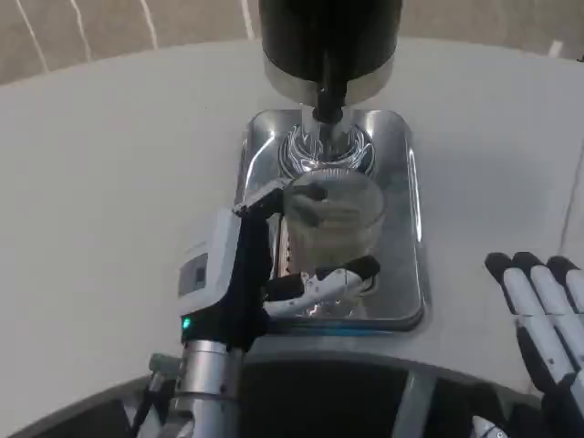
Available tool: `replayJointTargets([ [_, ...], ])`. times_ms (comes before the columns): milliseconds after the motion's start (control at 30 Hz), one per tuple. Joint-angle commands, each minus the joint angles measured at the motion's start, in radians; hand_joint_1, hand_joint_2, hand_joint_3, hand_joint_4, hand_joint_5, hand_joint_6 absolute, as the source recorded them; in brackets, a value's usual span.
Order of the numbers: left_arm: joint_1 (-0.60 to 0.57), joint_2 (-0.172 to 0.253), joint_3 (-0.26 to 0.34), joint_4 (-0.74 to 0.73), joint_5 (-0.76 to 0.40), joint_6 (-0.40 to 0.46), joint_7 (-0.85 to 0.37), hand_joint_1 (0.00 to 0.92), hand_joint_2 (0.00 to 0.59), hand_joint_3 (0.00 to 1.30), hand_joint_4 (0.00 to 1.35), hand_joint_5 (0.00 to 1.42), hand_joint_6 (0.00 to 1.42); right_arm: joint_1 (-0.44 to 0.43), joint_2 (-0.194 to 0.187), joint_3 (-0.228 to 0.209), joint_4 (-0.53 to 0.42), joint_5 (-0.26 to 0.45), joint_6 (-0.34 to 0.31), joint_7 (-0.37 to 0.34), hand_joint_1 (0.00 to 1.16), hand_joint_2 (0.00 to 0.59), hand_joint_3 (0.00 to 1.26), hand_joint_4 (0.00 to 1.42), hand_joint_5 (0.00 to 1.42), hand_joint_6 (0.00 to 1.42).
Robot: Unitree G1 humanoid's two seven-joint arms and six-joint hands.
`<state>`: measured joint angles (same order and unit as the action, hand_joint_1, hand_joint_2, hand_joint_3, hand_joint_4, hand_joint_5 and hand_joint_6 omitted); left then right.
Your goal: Grasp the cup under the faucet to collect the drink, then remove the cup.
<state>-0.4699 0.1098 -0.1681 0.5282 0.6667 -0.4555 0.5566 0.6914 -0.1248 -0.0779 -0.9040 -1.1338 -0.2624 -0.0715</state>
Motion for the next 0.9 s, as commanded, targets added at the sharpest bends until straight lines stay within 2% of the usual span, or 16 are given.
replayJointTargets([
  [33,-0.068,-0.006,-0.029,0.089,-0.003,-0.02,0.054,0.659,0.091,1.1,1.29,1.41,1.42,0.004,0.012,-0.003,-0.014,-0.003,0.009,0.011,0.18,0.564,0.0,0.0,0.0,0.0],
  [267,-0.175,0.013,-0.065,0.245,0.015,-0.026,0.127,0.658,0.093,1.1,1.28,1.39,1.42,0.015,0.015,-0.004,-0.012,-0.002,0.009,0.01,0.18,0.564,0.0,0.0,0.0,0.0],
  [433,-0.234,0.032,-0.064,0.335,-0.001,-0.017,0.163,0.659,0.099,1.08,1.25,1.38,1.42,0.014,0.019,0.0,-0.018,-0.005,0.012,0.016,0.18,0.564,0.0,0.0,0.0,0.0],
  [533,-0.244,0.043,-0.087,0.358,0.021,-0.015,0.199,0.655,0.109,1.07,1.25,1.38,1.42,0.013,0.022,0.006,-0.02,-0.003,0.014,0.028,0.18,0.564,0.0,0.0,0.0,0.0],
  [767,-0.236,0.037,-0.119,0.363,0.026,0.002,0.241,0.643,0.12,1.03,1.21,1.37,1.42,0.006,0.024,0.02,-0.024,-0.007,0.012,0.047,0.18,0.564,0.0,0.0,0.0,0.0],
  [833,-0.24,0.037,-0.127,0.368,0.024,0.005,0.245,0.619,0.124,0.96,1.13,1.34,1.42,0.011,0.025,0.023,-0.026,-0.007,0.01,0.05,0.18,0.564,0.0,0.0,0.0,0.0],
  [900,-0.246,0.041,-0.128,0.381,0.008,0.002,0.227,0.542,0.123,0.77,0.91,1.19,1.41,0.021,0.028,0.024,-0.03,-0.006,0.01,0.049,0.18,0.564,0.0,0.0,0.0,0.0],
])
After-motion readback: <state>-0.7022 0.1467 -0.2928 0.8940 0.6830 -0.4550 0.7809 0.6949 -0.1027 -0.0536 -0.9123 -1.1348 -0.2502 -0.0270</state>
